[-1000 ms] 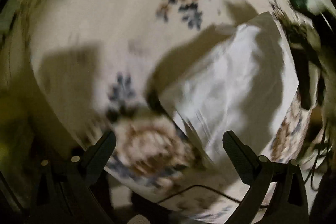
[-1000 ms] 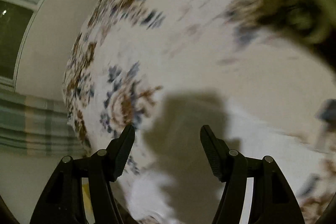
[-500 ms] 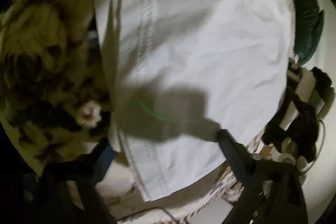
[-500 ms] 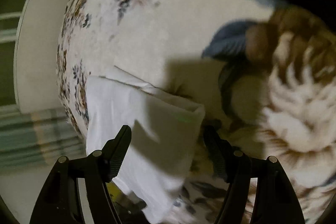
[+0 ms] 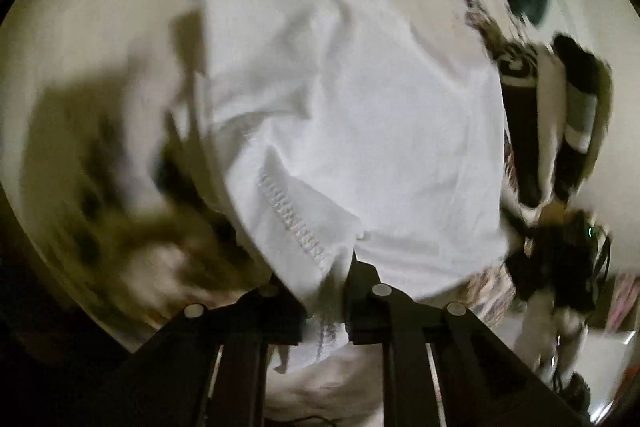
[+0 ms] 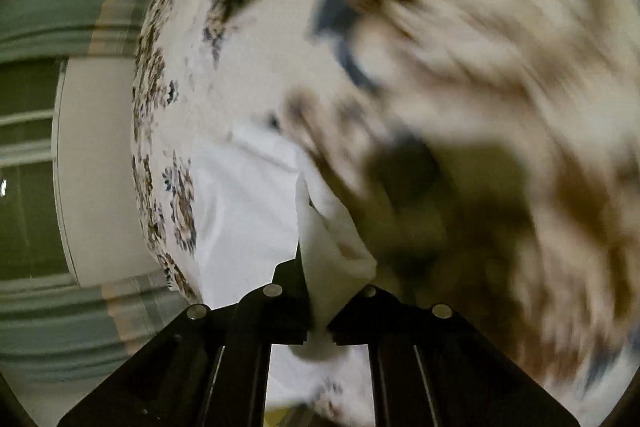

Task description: Fold small clothes

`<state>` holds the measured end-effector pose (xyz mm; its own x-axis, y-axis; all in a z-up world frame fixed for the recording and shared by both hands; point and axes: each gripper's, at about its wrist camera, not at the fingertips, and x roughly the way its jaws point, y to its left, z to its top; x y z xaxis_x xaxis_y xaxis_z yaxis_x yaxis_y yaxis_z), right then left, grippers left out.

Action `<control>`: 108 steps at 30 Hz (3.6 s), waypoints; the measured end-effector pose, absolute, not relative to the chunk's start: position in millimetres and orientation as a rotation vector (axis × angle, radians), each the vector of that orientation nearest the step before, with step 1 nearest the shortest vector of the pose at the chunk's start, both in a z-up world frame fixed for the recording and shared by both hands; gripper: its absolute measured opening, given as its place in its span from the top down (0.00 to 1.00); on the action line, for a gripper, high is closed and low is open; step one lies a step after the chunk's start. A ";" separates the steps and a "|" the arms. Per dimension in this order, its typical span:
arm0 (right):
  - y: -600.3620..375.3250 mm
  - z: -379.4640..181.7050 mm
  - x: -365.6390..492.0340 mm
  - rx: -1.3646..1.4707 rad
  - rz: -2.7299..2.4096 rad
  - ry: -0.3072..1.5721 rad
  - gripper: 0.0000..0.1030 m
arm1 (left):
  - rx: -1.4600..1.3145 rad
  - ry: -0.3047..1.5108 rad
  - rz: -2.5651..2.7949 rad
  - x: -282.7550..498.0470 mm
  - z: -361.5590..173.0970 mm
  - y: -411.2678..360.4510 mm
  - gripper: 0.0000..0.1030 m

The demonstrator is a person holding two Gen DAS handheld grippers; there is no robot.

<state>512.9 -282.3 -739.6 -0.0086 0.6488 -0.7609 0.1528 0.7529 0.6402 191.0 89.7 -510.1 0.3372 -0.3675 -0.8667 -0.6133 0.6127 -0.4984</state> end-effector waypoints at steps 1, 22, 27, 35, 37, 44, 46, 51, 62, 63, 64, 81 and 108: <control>-287.1 -739.4 497.5 0.682 0.422 1.572 0.93 | -0.921 1.274 0.183 192.5 -508.1 96.1 0.89; -165.7 -721.7 576.6 0.130 0.608 1.482 0.94 | -0.906 1.190 0.309 262.4 -536.9 141.1 0.42; -172.8 -718.3 581.9 0.103 0.542 1.441 0.94 | -0.867 1.231 0.307 265.8 -548.9 153.2 0.42; -222.5 -697.3 558.6 0.246 0.513 1.505 0.38 | -1.059 1.123 0.382 162.1 -509.7 141.2 0.31; -250.8 -691.4 535.1 0.332 0.484 1.525 0.38 | -1.229 1.082 0.404 118.6 -518.1 126.9 0.30; -298.1 -742.3 451.4 0.641 0.438 1.640 0.37 | -1.720 0.932 0.331 83.0 -600.0 61.9 0.30; -294.5 -757.6 444.4 0.671 0.432 1.633 0.37 | -1.736 0.898 0.330 96.1 -614.0 54.9 0.30; -294.1 -784.5 436.7 0.856 0.387 1.623 0.32 | -1.714 0.876 0.383 123.0 -610.6 54.4 0.29; -287.8 -802.2 398.4 0.897 0.400 1.676 0.31 | -1.721 0.883 0.398 122.6 -616.2 60.3 0.29; -286.1 -805.3 397.5 0.931 0.386 1.654 0.31 | -1.714 0.885 0.404 124.7 -615.8 61.5 0.29; -286.6 -806.7 397.6 0.973 0.372 1.626 0.31 | -1.707 0.882 0.410 123.2 -614.6 62.4 0.29; -283.4 -731.2 391.3 1.092 0.324 1.413 0.89 | -1.393 0.848 0.425 142.6 -509.5 80.9 0.93; -373.4 -268.3 701.2 1.011 0.414 0.649 0.90 | -0.896 0.583 -0.263 587.9 -104.5 -1.0 0.93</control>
<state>701.2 -373.4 -268.3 0.7418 0.5970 -0.3054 -0.0251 0.4798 0.8770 587.9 -1.0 -104.5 0.8154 -0.4487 -0.3659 -0.0229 0.6065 -0.7948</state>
